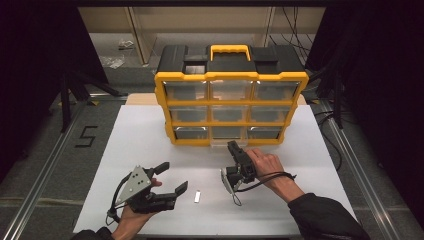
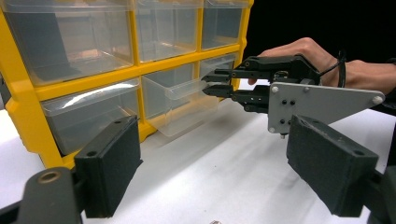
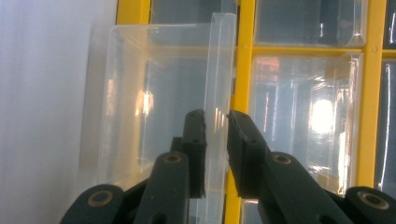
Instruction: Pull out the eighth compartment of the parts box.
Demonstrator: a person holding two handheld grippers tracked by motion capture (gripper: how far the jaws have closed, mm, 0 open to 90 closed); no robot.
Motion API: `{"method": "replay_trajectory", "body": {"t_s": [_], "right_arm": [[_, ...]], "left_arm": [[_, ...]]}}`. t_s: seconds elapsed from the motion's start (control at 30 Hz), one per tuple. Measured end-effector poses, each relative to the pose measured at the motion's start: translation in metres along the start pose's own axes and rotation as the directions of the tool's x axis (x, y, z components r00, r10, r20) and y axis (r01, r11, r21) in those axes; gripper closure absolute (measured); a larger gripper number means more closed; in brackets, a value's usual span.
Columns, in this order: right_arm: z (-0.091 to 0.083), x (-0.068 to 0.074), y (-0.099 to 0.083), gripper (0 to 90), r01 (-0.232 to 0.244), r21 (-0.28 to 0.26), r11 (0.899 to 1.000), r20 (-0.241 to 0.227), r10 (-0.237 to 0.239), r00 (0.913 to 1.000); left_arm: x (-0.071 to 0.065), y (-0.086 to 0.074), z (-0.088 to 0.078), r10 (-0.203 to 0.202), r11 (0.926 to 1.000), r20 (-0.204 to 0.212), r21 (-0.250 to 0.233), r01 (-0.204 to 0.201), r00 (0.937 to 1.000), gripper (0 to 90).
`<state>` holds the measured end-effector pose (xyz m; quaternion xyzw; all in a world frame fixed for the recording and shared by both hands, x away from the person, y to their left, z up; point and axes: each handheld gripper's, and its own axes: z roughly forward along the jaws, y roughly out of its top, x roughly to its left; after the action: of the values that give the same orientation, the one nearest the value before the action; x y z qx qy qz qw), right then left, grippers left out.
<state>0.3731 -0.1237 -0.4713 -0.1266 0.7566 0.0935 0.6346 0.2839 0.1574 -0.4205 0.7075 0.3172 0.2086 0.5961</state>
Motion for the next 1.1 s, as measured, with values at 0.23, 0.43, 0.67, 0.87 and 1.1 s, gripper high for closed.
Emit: {"method": "replay_trajectory", "body": {"t_s": [0.23,0.43,0.67,0.87,1.1], "right_arm": [[-0.002,0.0,0.0,78.2,0.001,-0.006,1.0,-0.001,-0.001,1.0],[-0.004,0.001,0.0,78.2,0.002,-0.008,1.0,-0.002,-0.002,1.0],[-0.007,0.001,-0.001,78.2,0.004,-0.015,1.0,0.0,-0.004,1.0],[-0.009,0.001,0.0,78.2,0.004,-0.019,1.0,-0.003,-0.004,1.0],[-0.013,0.002,0.001,78.2,0.008,-0.026,1.0,-0.004,-0.008,1.0]], "left_arm": [[0.0,0.0,0.0,0.0,1.0,0.0,0.0,0.0,1.0,17.3],[0.0,0.0,0.0,0.001,1.0,-0.001,0.0,-0.001,1.0,17.3],[0.0,0.0,0.0,0.0,1.0,-0.001,0.0,0.0,1.0,17.3],[0.0,0.0,0.0,0.0,1.0,-0.002,0.0,0.0,1.0,17.3],[0.0,0.0,0.0,0.0,1.0,-0.002,0.0,0.0,1.0,17.3]]}}
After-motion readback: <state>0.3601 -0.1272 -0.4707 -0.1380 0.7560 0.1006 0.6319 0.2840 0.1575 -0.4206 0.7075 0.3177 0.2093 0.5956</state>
